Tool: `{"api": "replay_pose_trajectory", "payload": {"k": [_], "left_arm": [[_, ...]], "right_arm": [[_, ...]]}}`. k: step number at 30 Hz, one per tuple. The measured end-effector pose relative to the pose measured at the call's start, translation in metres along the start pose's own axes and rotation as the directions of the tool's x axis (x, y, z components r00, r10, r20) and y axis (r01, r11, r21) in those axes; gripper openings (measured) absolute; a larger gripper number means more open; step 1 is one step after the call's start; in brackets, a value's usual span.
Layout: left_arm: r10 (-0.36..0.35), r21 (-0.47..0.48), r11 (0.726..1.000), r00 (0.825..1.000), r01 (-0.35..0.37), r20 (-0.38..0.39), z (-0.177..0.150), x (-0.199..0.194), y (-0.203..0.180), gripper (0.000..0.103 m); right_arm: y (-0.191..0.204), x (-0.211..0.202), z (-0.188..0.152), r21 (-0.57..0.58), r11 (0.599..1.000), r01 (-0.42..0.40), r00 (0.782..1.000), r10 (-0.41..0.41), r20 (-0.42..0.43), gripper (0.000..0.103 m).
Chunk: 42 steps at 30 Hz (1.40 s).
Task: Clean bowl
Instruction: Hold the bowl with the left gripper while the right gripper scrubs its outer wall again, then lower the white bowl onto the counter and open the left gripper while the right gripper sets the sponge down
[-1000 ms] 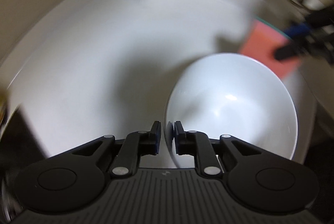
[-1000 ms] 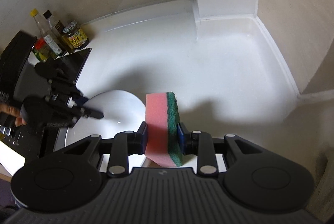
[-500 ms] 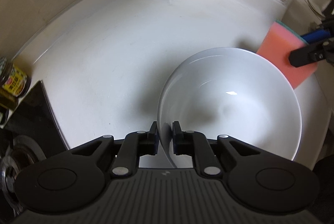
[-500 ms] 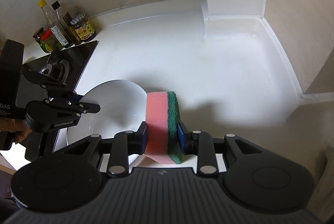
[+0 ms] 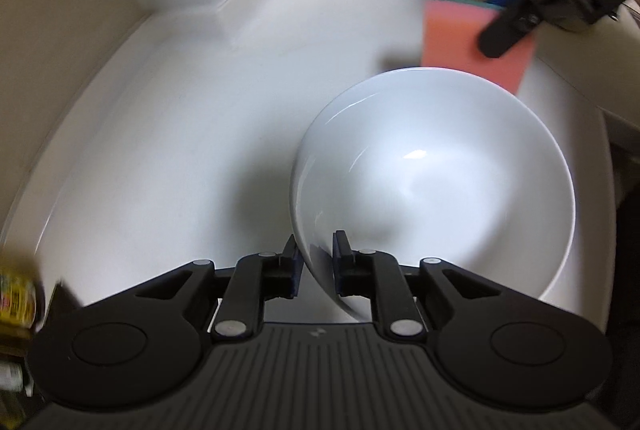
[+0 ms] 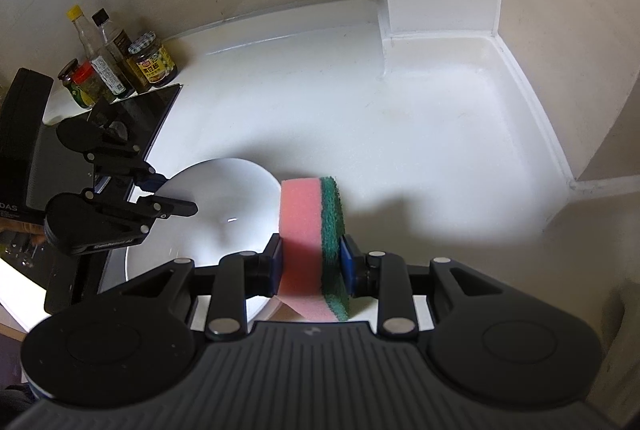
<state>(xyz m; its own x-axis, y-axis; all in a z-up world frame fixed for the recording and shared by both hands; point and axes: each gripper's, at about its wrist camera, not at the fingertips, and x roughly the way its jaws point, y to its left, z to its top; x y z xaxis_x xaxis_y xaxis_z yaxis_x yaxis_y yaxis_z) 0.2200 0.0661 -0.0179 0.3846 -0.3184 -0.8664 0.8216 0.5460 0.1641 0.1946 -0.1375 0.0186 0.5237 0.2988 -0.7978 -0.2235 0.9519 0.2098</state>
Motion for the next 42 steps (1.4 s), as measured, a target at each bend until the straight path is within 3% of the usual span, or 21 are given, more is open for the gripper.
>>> {"api": "replay_pose_trajectory", "payload": {"k": [6,12,14,21,27,34,39,42], "left_arm": [[0.064,-0.190,0.979,0.996,-0.076,-0.066,0.003,-0.004,-0.008,0.016],[0.101,-0.455,0.882,0.993,-0.119,-0.064,-0.006,-0.012,-0.007,0.016],[0.121,-0.482,0.865,0.990,-0.139,-0.070,-0.007,-0.013,-0.010,0.016],[0.208,-0.545,0.807,0.973,-0.227,-0.098,-0.006,-0.027,-0.021,0.018],[0.266,-0.603,0.741,0.954,-0.294,-0.138,-0.003,-0.029,-0.030,0.018],[0.338,-0.582,0.723,0.925,-0.373,-0.173,0.005,-0.035,-0.036,0.018],[0.375,-0.620,0.690,0.917,-0.373,-0.136,0.001,-0.048,-0.034,0.018],[0.376,-0.655,0.676,0.922,-0.338,-0.089,-0.005,-0.060,-0.036,0.018]], "right_arm": [[0.000,-0.001,-0.002,-0.007,1.000,-0.006,1.000,0.006,0.012,0.025],[0.003,-0.004,-0.007,-0.005,1.000,-0.003,1.000,0.003,0.020,0.025],[0.003,-0.004,-0.008,0.000,1.000,0.013,0.999,-0.013,0.030,0.025],[-0.006,-0.002,-0.006,-0.009,0.999,-0.051,0.998,0.051,0.024,0.026],[-0.013,0.000,-0.002,-0.058,0.993,-0.099,0.995,0.100,0.015,0.026],[-0.023,-0.004,-0.008,-0.060,0.989,-0.135,0.989,0.139,0.059,0.026],[-0.034,-0.013,-0.005,0.005,0.997,-0.074,0.990,0.073,0.118,0.026],[-0.039,-0.014,-0.001,0.043,0.999,-0.007,0.991,0.001,0.137,0.026]]}}
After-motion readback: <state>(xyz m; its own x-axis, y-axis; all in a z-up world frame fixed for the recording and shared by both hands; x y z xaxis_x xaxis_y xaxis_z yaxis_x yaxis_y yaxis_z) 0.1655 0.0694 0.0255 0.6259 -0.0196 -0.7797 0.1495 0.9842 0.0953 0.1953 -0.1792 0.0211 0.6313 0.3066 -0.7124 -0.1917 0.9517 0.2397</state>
